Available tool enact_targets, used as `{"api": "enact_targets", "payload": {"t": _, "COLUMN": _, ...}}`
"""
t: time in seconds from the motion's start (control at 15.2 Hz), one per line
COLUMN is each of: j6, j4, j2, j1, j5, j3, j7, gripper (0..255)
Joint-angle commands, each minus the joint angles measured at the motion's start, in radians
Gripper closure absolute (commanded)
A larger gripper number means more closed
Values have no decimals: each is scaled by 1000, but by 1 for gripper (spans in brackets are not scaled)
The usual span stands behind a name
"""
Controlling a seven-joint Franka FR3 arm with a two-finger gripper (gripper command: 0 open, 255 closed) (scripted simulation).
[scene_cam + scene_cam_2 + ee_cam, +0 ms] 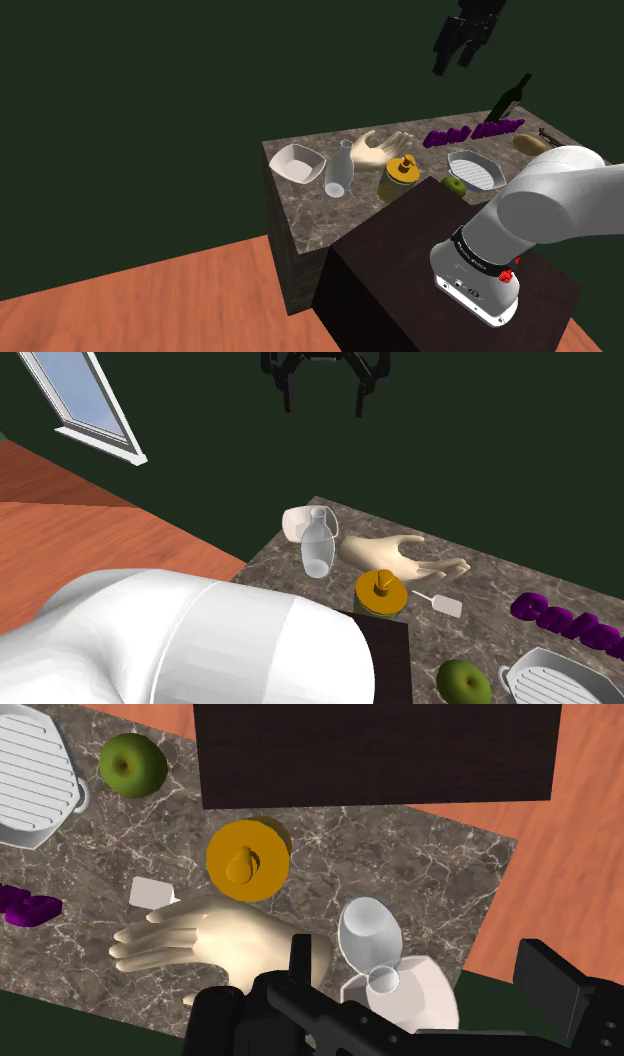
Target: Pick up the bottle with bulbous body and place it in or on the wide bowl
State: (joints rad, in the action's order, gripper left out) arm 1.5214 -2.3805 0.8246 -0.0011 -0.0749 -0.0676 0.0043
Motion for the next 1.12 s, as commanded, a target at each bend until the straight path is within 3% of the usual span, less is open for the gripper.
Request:
{"api": "enact_targets", "payload": {"t": 0.0, "j6": 0, "j4": 0, "j2": 0, "j1": 0, "j5": 0, "j3": 0, "j7": 0, "gripper": 0}}
{"api": "enact_targets", "payload": {"t": 0.53, "j6": 292, "j4": -137, "j2": -155, "j1": 15, "j5": 13, "j3": 2, "j7": 30, "gripper": 0}}
{"api": "enact_targets", "payload": {"t": 1.06, "j6": 588, "j4": -181, "j2": -407, "j1": 33, "j5": 29, "j3": 5, "j7": 51, "gripper": 0}}
